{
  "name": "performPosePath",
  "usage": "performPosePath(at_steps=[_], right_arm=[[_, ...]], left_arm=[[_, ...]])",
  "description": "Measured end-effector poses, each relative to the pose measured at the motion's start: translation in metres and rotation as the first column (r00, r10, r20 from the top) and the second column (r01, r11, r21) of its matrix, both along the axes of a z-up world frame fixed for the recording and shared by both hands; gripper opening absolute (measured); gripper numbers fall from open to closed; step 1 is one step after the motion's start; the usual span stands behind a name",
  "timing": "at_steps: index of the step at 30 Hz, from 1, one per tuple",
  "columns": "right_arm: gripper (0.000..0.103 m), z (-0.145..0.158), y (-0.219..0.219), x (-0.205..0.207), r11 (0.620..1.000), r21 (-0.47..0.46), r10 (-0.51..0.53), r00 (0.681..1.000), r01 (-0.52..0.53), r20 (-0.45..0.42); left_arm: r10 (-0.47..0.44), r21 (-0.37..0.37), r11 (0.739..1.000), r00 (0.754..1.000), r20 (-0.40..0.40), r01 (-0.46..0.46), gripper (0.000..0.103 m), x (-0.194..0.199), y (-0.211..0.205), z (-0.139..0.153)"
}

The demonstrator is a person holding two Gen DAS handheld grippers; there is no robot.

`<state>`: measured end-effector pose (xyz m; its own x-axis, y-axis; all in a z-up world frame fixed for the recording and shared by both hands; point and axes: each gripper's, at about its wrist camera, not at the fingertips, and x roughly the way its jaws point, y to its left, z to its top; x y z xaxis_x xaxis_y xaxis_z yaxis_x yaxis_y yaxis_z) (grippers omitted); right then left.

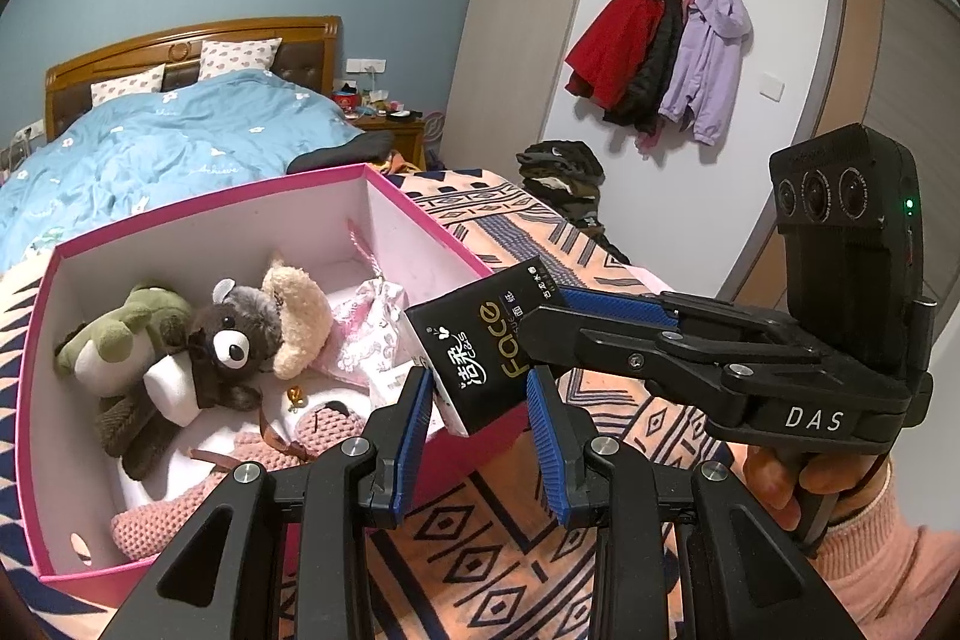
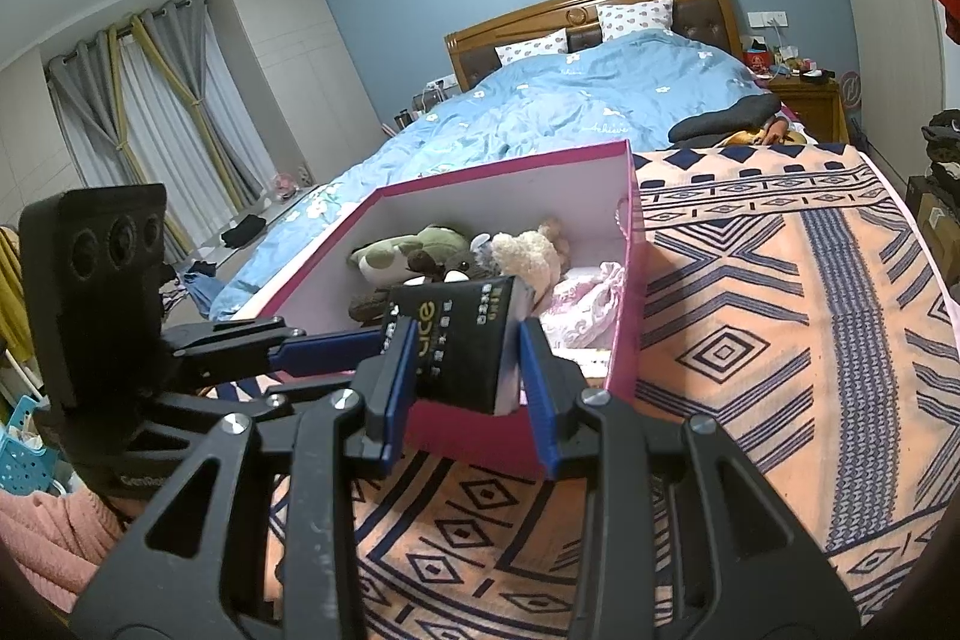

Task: Organize objects
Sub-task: 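Bring the black pack over the magenta box rim with the right gripper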

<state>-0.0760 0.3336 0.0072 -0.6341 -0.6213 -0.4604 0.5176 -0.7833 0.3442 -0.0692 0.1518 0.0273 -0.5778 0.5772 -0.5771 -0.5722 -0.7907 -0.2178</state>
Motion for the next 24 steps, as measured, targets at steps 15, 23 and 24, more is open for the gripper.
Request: performPosePath(at_steps=[15,23,24], right_arm=[[0.037,-0.003,-0.003,-0.012,1.000,-0.002,-0.001,1.000,0.001,0.019],[0.037,-0.005,-0.004,-0.015,1.000,0.000,-0.004,1.000,0.004,0.026],[0.037,-0.005,-0.004,-0.016,1.000,0.001,-0.004,1.000,0.004,0.027]], left_arm=[[0.017,-0.010,1.000,0.999,0.027,-0.017,0.032,-0.009,0.002,-0.009],[0.021,-0.015,1.000,0.999,0.036,-0.020,0.032,-0.013,0.005,-0.010],[0.021,-0.013,1.000,0.999,0.039,-0.020,0.032,-0.014,0.005,-0.010]])
